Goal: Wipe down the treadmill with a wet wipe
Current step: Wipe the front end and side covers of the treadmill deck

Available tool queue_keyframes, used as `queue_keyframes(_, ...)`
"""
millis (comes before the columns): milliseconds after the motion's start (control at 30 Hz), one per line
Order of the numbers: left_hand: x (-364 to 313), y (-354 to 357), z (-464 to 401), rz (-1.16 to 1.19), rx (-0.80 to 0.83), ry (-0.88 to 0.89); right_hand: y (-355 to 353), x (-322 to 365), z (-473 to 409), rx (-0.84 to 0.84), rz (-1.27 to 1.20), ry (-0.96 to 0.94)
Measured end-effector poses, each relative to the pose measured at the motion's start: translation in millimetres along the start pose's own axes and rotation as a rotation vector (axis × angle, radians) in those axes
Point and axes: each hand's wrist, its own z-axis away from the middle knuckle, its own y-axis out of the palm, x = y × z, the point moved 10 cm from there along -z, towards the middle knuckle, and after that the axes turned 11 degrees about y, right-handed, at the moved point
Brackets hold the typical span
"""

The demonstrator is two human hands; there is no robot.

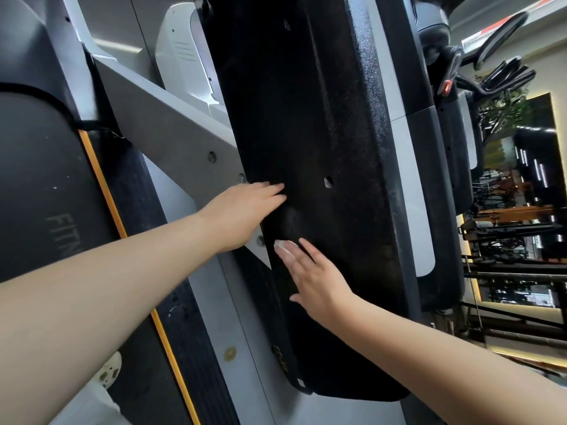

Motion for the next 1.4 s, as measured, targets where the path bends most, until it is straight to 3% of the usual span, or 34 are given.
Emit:
queue_keyframes(267, -15.4, 66.3, 10.7, 0.931, -0.286, -0.431, -9.7, -35.7, 19.2, -0.104, -0.261, 0.105)
queue_keyframes(433, -33.0, 73.6, 1.9, 1.186, -0.458, -0.516, -11.2, -60.0, 41.1, -0.160, -0.342, 0.178)
queue_keyframes(633, -44.3, 66.3, 2.9, 1.324, -0.567, -0.509, -19.0, -71.7, 57.2, -0.358, -0.323, 0.162)
queue_keyframes(833, 3.4, 41.8, 48.2, 0.908, -0.981, -0.826, -44.6, -127.7, 75.1, -0.605, -0.309, 0.420)
queue_keyframes(967, -11.0, 40.3, 31.8, 0.886, -1.008, -0.821, -32.9, -148.8, 79.0, -0.564, -0.304, 0.556)
queue_keyframes(1133, -35.8, 47.6, 14.8, 0.938, -1.022, -0.737, -7.0, -148.1, 79.2, -0.480, -0.393, 0.526)
queue_keyframes(1400, -107.9, 79.6, -12.1, 1.035, -0.713, -0.420, 4.0, -147.4, 77.8, -0.571, -0.654, 0.460)
